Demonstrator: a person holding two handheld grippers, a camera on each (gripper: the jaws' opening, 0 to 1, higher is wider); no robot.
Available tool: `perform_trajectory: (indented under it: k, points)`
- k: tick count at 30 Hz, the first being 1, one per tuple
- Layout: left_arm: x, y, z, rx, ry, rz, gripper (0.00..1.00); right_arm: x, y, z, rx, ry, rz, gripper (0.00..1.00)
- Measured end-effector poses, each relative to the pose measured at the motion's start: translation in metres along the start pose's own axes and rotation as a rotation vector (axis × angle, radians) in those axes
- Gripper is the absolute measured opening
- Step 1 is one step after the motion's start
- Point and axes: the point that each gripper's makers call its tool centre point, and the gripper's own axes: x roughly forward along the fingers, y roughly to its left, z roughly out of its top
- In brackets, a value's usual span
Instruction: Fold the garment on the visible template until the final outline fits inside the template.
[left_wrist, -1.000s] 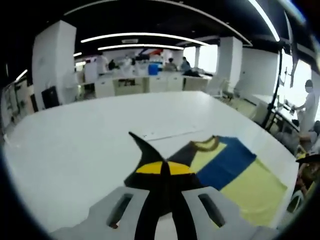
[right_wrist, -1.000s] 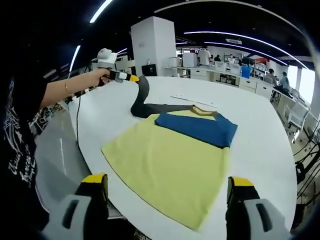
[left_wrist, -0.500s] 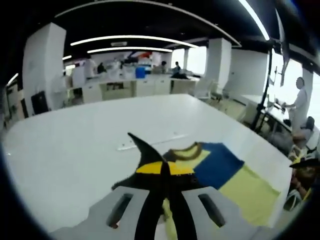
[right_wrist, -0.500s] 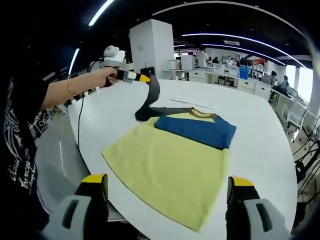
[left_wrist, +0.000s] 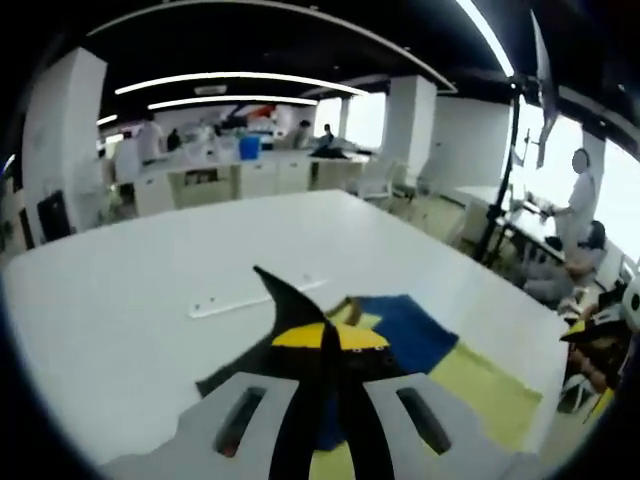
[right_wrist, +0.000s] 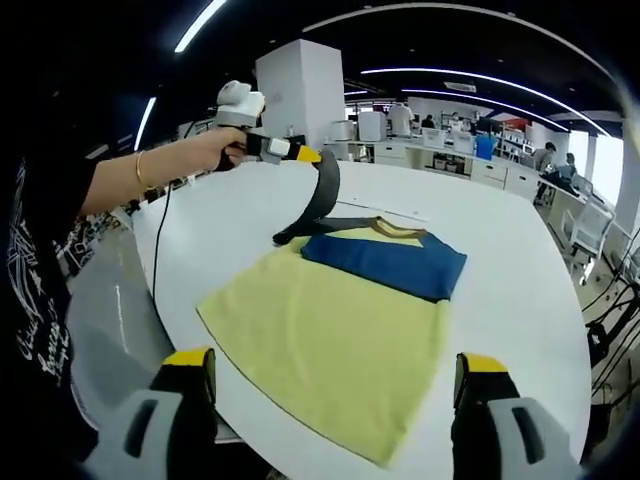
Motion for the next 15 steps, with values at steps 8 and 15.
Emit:
perform_trajectory:
  k: [8, 15]
  points:
    - [0.023, -0.037, -0.006, -0.010, 0.010, -0.064, 0.00, 0.003, -0.006, -0.002, 0.032, 0.000, -0.018, 1.00]
    - [0.037, -0.057, -0.013, 0.013, 0.040, -0.097, 0.00, 0.003, -0.009, 0.000, 0.045, -0.013, -0.026, 1.00]
